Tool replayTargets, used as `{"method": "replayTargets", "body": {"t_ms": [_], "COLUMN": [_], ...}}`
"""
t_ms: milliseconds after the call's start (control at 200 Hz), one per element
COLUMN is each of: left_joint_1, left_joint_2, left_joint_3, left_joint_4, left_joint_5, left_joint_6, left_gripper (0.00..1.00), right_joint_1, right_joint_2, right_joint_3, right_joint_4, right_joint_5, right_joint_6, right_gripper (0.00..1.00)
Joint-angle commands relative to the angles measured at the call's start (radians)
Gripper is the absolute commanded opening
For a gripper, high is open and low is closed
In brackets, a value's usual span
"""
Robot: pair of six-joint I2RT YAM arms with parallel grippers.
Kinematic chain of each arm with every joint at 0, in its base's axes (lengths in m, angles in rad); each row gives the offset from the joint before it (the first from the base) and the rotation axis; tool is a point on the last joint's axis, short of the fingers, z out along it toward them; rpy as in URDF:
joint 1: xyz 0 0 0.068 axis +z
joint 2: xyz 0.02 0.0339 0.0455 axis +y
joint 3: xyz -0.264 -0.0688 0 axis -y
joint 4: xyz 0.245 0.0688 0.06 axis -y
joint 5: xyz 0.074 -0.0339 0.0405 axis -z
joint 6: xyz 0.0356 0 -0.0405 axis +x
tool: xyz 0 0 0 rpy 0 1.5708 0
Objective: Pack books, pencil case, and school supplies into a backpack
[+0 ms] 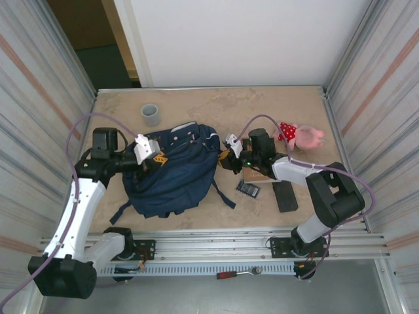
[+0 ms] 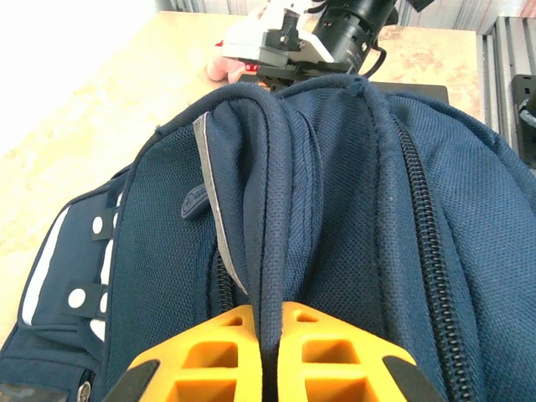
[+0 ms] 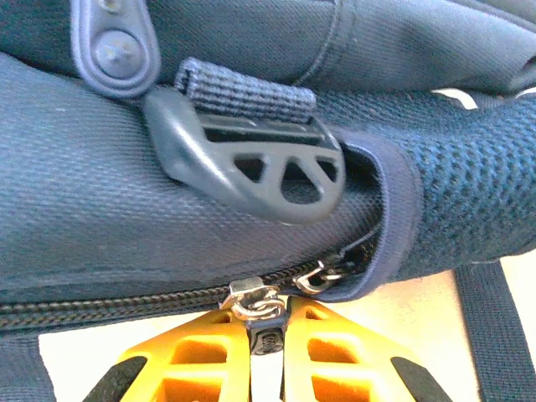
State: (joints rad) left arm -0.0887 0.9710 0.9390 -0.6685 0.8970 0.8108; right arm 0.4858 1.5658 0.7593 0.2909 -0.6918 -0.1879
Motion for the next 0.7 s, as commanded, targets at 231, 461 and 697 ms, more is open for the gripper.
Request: {"method": "replayTargets", "body": {"t_ms": [231,461,697], "left_joint_1": [0.014,-0.001,-0.137], "left_joint_2": [-0.048,-0.048,-0.032], "left_joint_3": [-0.033,-0.035,-0.051], "left_joint_4": [0.185,0.242,0.258], "left_joint_5": [-0.118,-0.289,-0.442], "left_joint_6": [-0.09,-0.197,-0.225], "left_gripper": [0.0,0.0,0.0], "right_joint_1": [0.008,0.053,0.133], "right_joint_2": [-0.119,-0.193,-0.237], "right_joint_3": [0.013,0.069,0.101], "right_joint_4": [-0.133,-0.367,-0.452], "right_joint_5": [-0.078,-0.086,-0.053], "right_joint_6": [-0.009,-0.044,-0.028], "right_gripper": [0.0,0.0,0.0]}}
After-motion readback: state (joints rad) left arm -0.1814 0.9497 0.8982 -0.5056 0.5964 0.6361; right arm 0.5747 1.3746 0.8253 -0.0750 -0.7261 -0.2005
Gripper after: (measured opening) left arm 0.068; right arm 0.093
